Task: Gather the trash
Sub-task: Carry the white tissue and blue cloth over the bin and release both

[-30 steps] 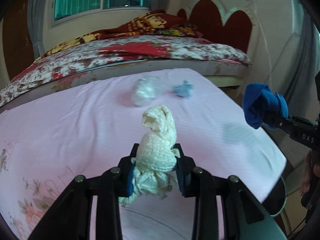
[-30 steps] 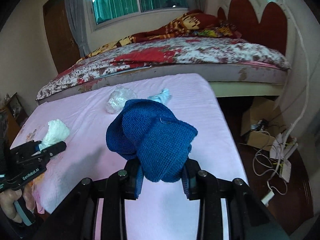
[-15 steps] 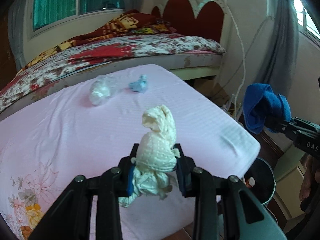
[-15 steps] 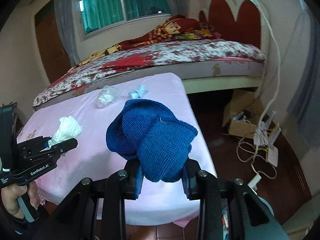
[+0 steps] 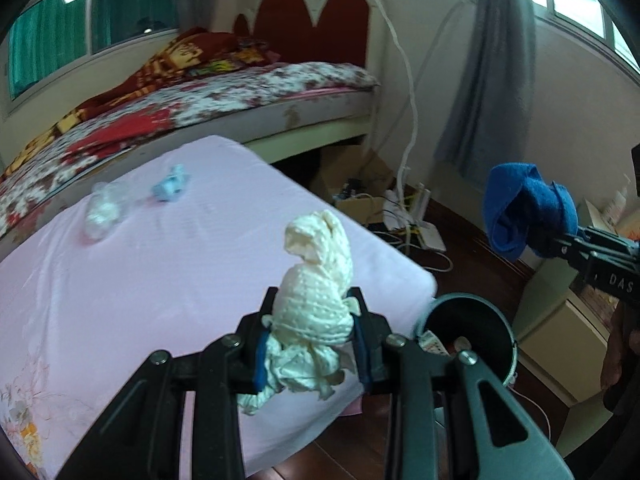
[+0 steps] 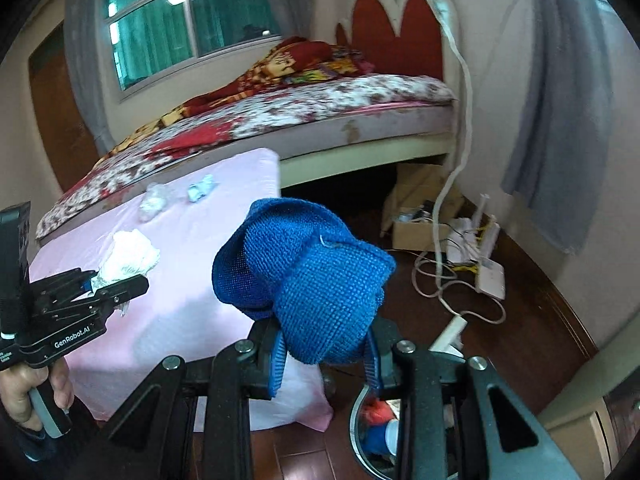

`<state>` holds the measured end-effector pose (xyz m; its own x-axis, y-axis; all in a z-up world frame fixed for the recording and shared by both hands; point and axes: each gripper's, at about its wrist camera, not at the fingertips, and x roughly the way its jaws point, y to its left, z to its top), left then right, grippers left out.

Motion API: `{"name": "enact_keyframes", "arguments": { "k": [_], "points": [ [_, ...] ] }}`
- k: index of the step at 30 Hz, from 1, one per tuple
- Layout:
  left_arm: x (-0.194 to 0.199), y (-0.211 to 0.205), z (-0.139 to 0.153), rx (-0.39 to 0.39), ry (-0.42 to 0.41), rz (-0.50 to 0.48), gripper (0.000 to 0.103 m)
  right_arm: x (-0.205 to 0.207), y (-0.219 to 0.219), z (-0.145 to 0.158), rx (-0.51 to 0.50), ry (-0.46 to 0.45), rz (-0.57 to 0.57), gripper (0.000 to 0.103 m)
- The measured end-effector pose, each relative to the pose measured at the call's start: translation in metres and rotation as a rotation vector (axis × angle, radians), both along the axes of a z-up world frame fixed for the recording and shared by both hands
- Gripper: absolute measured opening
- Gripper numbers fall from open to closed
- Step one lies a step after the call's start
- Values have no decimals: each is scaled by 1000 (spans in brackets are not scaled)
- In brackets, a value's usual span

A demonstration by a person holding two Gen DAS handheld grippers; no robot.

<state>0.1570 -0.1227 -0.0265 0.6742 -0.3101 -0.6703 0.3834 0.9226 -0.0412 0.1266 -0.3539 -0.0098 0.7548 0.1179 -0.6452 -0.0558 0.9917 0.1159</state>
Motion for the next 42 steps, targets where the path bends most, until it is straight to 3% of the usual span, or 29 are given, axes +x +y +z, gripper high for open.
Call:
{"name": "enact_keyframes", "arguments": {
  "k": [12,22,36,42],
  "points": [
    [-9,-86,-21,19,50,-168,34,-39,-84,-26,13,40,-148,35],
    [-19,-154,-60,8,177,-355,34,-71,-137,-62,-28,124,-246,35],
    [-4,-212,-143,4,426,-451,34,-66,-165,-146,-73,275,-225,36],
    [-6,-226,-166,59,459,-491,34,-54,-163,-178,-122,326,-170,36]
  ]
}}
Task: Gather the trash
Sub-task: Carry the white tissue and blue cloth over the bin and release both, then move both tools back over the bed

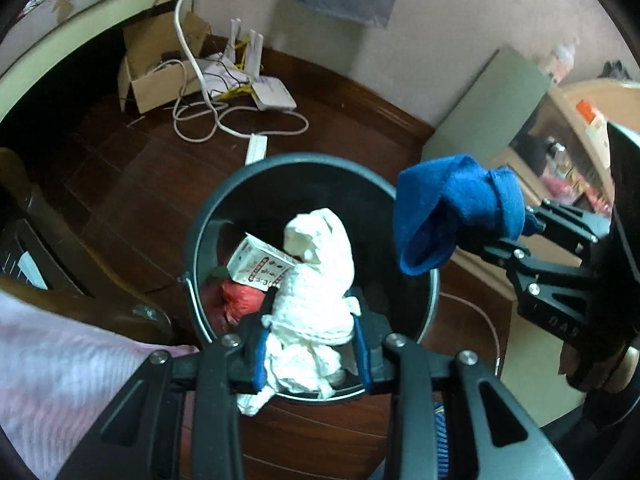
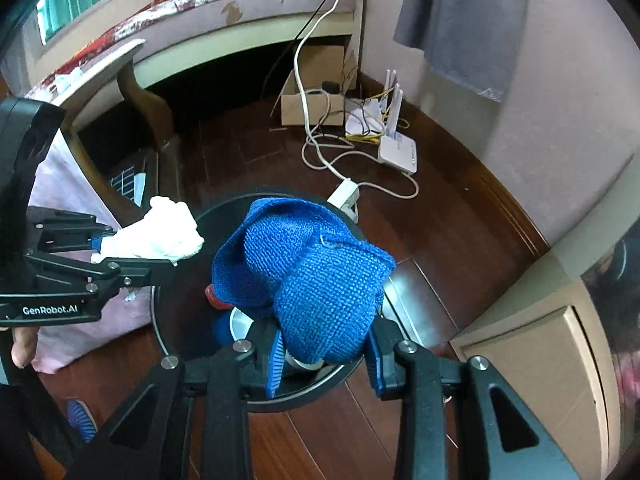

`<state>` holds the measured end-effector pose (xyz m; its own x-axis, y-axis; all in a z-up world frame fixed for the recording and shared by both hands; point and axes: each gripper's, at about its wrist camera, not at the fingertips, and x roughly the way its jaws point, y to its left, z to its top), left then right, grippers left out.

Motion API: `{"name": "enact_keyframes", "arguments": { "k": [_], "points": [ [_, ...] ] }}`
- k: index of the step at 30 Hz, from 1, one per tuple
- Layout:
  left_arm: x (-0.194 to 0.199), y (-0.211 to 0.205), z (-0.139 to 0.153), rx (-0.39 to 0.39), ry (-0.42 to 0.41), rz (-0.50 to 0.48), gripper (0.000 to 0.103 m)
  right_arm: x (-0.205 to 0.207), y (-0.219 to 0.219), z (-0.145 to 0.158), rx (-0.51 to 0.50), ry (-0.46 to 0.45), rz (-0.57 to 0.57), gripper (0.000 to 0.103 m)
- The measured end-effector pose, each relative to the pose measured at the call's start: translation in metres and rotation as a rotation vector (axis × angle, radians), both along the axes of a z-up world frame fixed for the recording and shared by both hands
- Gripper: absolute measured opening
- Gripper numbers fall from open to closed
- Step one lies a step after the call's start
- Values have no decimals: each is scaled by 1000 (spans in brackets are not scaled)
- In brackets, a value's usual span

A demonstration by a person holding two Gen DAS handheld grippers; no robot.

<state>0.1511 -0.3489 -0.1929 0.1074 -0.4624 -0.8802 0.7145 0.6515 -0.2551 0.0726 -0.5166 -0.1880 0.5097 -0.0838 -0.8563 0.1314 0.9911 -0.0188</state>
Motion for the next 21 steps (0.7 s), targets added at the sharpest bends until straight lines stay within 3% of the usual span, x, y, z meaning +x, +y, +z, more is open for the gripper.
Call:
{"name": "enact_keyframes", "arguments": {
  "k": [3,5,6,7,8,9,16,21],
  "points": [
    [0,-5,-7,8,17,-23,34,6,2,-12,-9,29,31,36],
    [4,-4,-12,10,34,-22,45,10,4,-20,2,51,59,39],
    [4,-4,-13,16,39,-16,57,12,6,-25,-2,68,71,43],
    [6,-4,-15,35,39,1,87,15,7,-30,-21,91,79,49],
    [7,1,-13,43,22,30,99,17,6,-39,-58,123,69,77],
    [8,4,-12,40,6,48,100,17,3,-44,-75,146,50,101],
    [2,33,0,74,-87,155,101,6,-22,-34,-76,174,-72,103],
    [-11,44,20,56,-134,181,101,-9,-16,-13,-68,128,-119,103]
  ]
}}
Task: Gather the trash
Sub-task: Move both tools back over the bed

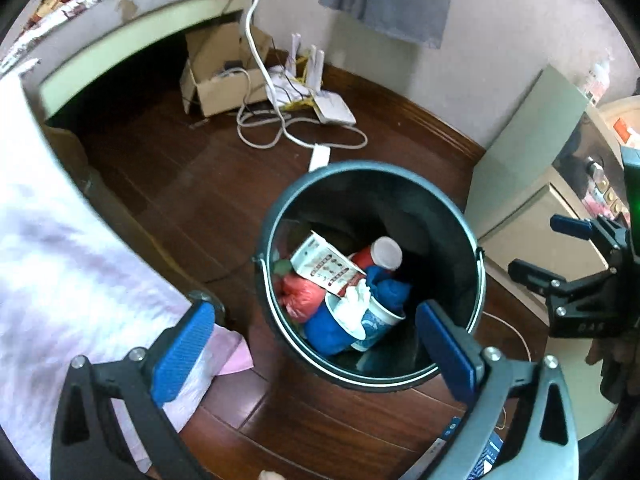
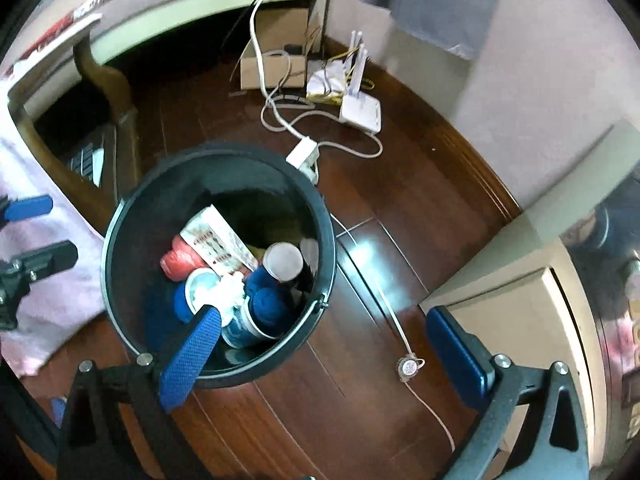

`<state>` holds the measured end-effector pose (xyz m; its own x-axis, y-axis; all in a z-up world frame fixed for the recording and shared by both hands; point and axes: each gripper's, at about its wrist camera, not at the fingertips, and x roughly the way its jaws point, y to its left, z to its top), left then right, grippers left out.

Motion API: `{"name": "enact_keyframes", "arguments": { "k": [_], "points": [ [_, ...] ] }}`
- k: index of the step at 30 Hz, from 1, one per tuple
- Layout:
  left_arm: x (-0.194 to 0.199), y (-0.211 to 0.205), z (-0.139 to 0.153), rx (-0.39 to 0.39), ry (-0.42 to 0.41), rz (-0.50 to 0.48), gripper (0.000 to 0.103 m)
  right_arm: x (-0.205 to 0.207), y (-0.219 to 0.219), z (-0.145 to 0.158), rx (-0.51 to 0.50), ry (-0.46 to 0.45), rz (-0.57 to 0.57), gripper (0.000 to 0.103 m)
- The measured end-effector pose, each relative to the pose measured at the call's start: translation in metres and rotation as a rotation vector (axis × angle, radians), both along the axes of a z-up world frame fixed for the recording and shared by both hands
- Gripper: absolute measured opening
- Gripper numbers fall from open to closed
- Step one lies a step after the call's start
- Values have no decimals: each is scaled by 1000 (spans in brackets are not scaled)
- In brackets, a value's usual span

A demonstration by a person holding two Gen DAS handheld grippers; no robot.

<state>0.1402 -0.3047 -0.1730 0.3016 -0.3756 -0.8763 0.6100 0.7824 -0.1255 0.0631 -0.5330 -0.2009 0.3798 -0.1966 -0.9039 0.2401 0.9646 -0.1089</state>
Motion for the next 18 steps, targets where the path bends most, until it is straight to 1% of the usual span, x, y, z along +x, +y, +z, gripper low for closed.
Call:
{"name": "enact_keyframes", "arguments": {
  "k": [11,18],
  "points": [
    [-9,17,35,-30,-64,16,101,-16,28,39,13,-70,-3,103],
    [-11,35,61,-60,-100,46,101,-15,41,63,19,-115,2,103]
  ]
}}
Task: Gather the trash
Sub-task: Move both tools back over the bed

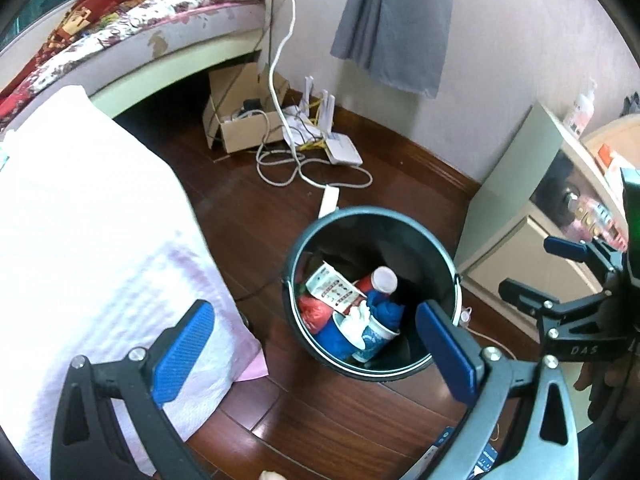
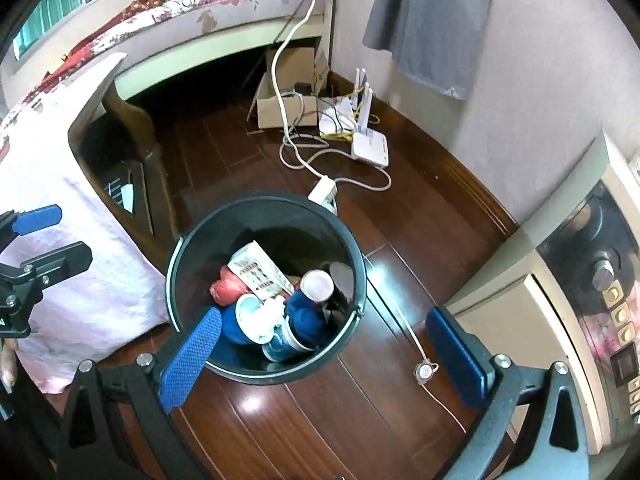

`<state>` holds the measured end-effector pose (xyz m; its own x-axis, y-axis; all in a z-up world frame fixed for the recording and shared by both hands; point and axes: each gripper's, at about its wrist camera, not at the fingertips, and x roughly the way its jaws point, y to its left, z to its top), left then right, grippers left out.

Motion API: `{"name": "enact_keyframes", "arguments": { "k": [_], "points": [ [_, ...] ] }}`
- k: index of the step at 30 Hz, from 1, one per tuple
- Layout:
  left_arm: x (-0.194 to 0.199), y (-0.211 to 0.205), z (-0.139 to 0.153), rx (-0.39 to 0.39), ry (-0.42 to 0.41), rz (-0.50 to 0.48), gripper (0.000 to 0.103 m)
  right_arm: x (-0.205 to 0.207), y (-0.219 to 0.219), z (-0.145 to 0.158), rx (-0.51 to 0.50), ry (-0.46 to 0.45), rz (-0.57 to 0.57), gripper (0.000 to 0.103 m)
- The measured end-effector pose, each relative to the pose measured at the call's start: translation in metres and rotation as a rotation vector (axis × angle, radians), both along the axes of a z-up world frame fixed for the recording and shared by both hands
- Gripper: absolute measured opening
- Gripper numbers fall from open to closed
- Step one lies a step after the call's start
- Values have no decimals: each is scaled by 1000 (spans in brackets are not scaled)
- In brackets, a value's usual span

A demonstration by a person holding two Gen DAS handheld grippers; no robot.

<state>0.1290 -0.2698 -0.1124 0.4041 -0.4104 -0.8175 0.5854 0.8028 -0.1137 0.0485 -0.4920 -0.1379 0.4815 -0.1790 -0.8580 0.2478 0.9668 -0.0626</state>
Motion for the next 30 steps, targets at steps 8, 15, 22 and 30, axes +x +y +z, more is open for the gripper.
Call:
{"name": "enact_keyframes", "arguments": {
  "k": [8,15,22,30],
  "points": [
    [3,26,32,-36,-57,53,101,13,30,34,-22,-70,59,103],
    [10,61,47,-39,-107,127,101,30,62,59,-24,-122,125,103],
    [21,108,55,-50,-124,231,101,54,110,75,-21,-152,223,103],
    [32,166,59,-49,-139,347,101,85,162,87,-16,-180,332,103]
  ]
}}
